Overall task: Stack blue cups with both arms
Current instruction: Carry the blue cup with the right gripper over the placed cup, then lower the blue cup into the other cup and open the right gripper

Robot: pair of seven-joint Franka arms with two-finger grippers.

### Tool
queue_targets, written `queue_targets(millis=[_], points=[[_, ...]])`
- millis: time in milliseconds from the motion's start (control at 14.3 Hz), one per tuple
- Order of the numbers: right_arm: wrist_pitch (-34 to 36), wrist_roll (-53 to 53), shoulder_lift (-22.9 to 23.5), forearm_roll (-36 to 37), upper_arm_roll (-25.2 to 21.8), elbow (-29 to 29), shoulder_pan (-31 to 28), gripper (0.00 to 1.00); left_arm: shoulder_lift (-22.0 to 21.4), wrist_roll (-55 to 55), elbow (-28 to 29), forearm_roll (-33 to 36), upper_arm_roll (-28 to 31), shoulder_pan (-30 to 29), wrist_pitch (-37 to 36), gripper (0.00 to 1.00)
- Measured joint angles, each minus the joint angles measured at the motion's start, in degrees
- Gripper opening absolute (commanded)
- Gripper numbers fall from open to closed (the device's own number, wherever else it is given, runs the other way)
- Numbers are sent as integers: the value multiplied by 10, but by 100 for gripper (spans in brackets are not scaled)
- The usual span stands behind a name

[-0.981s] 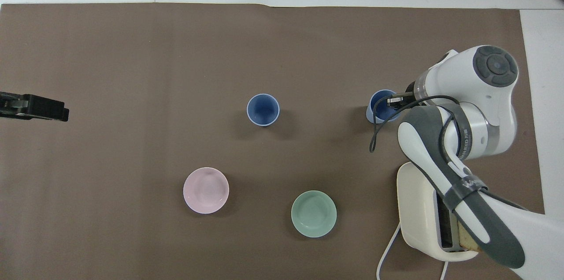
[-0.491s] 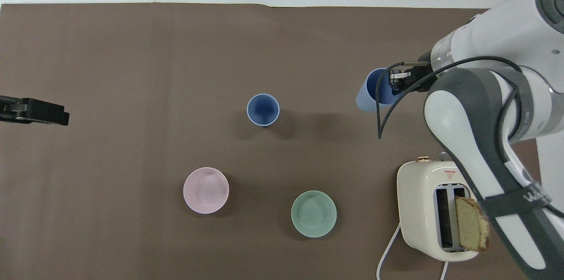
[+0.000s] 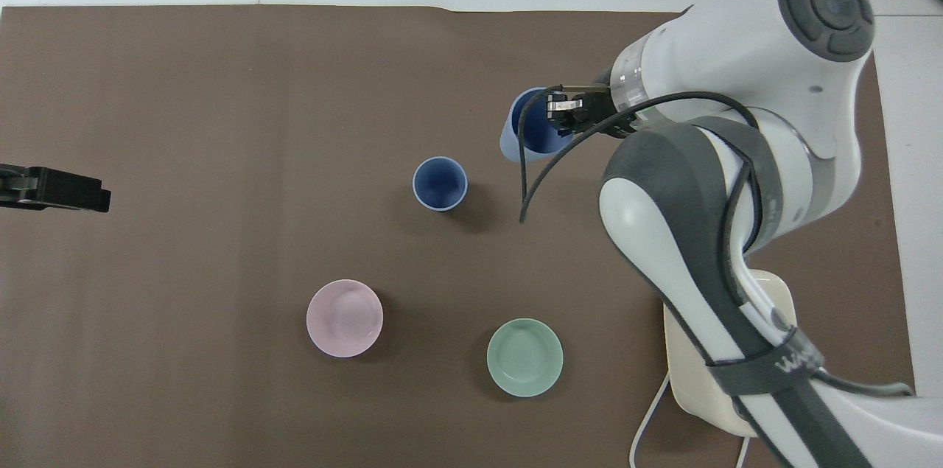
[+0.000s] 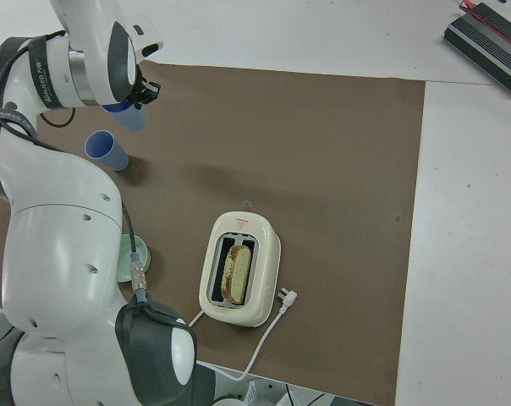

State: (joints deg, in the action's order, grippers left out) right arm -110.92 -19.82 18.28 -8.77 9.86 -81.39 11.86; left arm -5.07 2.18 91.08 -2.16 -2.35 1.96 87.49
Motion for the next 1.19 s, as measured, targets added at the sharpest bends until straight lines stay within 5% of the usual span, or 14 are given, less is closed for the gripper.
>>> queue_targets(millis=[561,1192], points=[[-66,-115,44,0,1,10,94,0,0,0,0,0,0,0,-1,100],[-61,-142,58,0,-1,-11,95,0,0,0,0,0,0,0,-1,100]])
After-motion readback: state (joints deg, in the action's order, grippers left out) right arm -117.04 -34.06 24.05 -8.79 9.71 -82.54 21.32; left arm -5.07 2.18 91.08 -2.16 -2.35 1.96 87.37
